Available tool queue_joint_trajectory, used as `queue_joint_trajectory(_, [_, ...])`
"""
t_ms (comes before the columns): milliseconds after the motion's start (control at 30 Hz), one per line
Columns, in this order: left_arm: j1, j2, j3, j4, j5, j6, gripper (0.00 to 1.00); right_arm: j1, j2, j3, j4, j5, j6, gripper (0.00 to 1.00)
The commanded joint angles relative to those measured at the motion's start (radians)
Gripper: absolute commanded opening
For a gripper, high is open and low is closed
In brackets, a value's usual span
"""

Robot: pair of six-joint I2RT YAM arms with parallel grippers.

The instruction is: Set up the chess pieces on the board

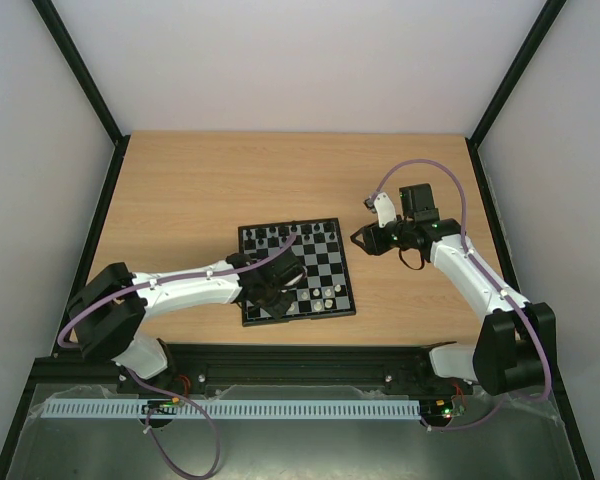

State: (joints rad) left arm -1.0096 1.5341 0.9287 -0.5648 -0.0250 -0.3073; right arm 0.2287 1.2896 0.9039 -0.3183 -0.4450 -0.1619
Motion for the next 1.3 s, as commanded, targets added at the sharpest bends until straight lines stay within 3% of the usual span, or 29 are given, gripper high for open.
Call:
queue_joint_trajectory(0, [-0.009, 0.001, -0.024, -0.012, 0.022, -0.018, 0.09, -0.004, 0.007, 0.004, -0.046, -0.020, -0.017, 0.45])
queue_joint_trajectory(500, [-0.024, -0.001, -0.030, -0.022, 0.008, -0.052, 0.09, -0.003, 0.007, 0.004, -0.046, -0.018, -0.016, 0.45])
queue_joint_trajectory(667, [-0.023, -0.021, -0.018, -0.039, -0.011, -0.071, 0.17, -0.004, 0.007, 0.004, -0.046, -0.019, -0.017, 0.45])
queue_joint_trajectory(900, [-0.024, -0.032, 0.006, -0.065, -0.012, -0.069, 0.19, -0.005, 0.007, 0.004, -0.046, -0.019, -0.018, 0.45])
queue_joint_trajectory(1067, [-0.025, -0.058, 0.061, -0.102, -0.004, -0.053, 0.35, -0.004, 0.006, 0.002, -0.046, -0.018, -0.018, 0.45])
queue_joint_trajectory(1267, [0.005, -0.072, 0.207, -0.144, -0.038, 0.032, 0.47, -0.003, 0.010, 0.003, -0.046, -0.017, -0.018, 0.45])
